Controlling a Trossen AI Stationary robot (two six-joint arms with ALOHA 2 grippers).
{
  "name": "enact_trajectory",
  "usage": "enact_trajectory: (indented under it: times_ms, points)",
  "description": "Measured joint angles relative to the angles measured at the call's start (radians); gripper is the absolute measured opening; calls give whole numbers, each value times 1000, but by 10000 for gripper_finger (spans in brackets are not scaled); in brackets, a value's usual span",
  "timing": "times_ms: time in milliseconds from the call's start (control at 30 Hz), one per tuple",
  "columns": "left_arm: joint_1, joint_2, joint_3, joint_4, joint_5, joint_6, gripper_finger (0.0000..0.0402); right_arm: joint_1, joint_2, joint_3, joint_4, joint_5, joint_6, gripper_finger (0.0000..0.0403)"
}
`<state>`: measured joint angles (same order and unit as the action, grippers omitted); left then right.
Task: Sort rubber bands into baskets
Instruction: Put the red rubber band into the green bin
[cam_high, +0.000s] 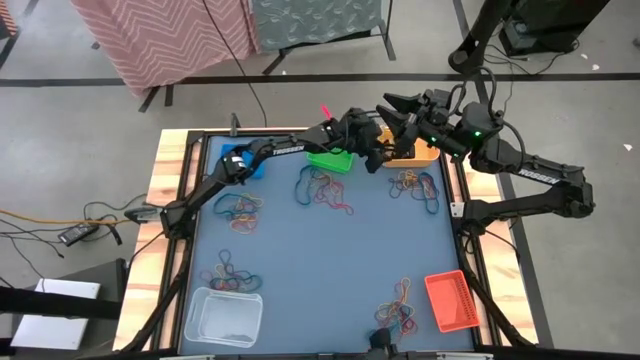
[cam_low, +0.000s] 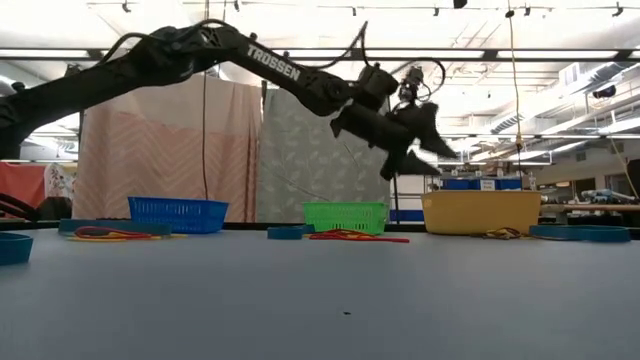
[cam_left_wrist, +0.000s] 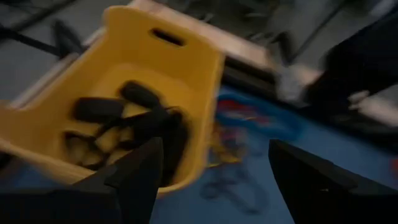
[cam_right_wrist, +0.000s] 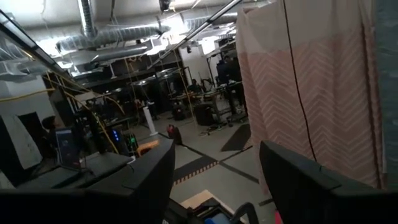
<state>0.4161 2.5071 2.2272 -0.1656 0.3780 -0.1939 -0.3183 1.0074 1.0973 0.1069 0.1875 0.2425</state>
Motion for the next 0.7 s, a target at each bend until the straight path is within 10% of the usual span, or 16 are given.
enact_trajectory:
  times_ms: [467, 700]
  points:
    - [136, -408, -53, -393, 162, 108, 293, -1, -215, 1, -427, 81, 96, 247]
    - [24, -661, -506, -137, 57, -34, 293, 2, -131, -3, -723, -9, 120, 247]
